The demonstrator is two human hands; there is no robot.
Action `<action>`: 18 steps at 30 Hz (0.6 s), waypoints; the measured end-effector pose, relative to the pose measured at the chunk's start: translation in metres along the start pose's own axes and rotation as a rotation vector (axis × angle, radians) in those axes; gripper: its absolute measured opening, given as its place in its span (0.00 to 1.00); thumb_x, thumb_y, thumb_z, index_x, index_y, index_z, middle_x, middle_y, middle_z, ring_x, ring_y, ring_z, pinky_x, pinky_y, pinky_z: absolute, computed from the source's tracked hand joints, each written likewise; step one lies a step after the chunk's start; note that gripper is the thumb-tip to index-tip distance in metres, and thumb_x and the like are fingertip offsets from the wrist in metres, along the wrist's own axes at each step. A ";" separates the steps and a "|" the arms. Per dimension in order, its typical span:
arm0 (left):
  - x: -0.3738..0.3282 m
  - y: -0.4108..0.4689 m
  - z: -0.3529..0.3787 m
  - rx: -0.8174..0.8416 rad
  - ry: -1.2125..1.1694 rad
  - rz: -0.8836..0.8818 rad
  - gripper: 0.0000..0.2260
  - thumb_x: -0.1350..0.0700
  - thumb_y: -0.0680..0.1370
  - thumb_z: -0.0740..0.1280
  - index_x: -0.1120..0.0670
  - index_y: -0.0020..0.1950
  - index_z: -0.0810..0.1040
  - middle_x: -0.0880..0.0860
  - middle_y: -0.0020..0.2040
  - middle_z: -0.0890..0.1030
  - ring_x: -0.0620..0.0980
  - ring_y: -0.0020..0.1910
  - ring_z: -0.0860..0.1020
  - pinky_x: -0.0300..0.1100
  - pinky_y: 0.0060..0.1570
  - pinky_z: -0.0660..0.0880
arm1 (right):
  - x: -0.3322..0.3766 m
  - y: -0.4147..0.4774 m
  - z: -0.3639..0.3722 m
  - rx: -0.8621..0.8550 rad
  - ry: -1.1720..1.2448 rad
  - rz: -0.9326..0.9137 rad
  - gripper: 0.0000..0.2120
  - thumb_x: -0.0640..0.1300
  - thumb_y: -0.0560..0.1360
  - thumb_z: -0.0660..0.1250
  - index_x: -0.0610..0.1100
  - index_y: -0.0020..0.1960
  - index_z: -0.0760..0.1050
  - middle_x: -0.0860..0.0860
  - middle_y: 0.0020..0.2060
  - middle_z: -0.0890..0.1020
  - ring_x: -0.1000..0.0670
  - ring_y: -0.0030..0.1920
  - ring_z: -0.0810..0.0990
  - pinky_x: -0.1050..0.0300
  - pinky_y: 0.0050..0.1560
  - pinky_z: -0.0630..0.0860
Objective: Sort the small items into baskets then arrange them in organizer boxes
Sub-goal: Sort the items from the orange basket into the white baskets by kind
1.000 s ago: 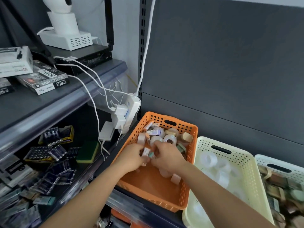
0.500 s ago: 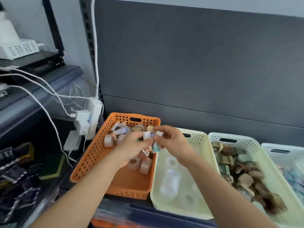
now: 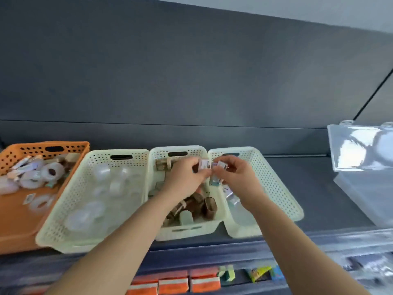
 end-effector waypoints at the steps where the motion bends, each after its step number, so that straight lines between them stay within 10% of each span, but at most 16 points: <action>1: -0.011 0.002 0.020 0.001 0.055 0.041 0.08 0.52 0.77 0.68 0.57 0.48 0.79 0.54 0.41 0.82 0.52 0.32 0.81 0.45 0.32 0.77 | -0.008 -0.001 -0.020 -0.020 -0.017 0.018 0.05 0.42 0.73 0.70 0.48 0.48 0.80 0.51 0.33 0.81 0.53 0.33 0.75 0.58 0.37 0.74; 5: -0.039 0.013 0.090 0.024 0.325 0.238 0.07 0.57 0.76 0.67 0.55 0.38 0.74 0.48 0.38 0.73 0.50 0.38 0.73 0.39 0.34 0.67 | -0.042 0.000 -0.084 -0.094 -0.172 0.047 0.06 0.41 0.72 0.71 0.47 0.48 0.80 0.56 0.32 0.77 0.58 0.29 0.73 0.61 0.36 0.69; 10: -0.031 0.016 0.145 0.176 0.701 0.324 0.10 0.62 0.77 0.65 0.55 0.58 0.77 0.51 0.55 0.72 0.51 0.58 0.72 0.46 0.52 0.74 | -0.079 0.001 -0.120 0.009 -0.611 0.040 0.11 0.45 0.72 0.70 0.46 0.55 0.79 0.50 0.43 0.82 0.48 0.43 0.78 0.59 0.42 0.70; 18: -0.003 0.012 0.155 0.459 1.131 0.209 0.16 0.56 0.77 0.65 0.52 0.65 0.73 0.55 0.59 0.75 0.57 0.56 0.76 0.51 0.52 0.76 | -0.097 0.007 -0.101 0.328 -1.164 -0.094 0.08 0.43 0.76 0.63 0.44 0.54 0.77 0.48 0.52 0.78 0.46 0.52 0.77 0.54 0.48 0.77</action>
Point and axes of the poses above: each hand's wrist, its own y-axis towards the middle knuckle, its own z-axis out of the palm, x = y × z, the point moved 3 cm from there along y, towards the middle knuckle
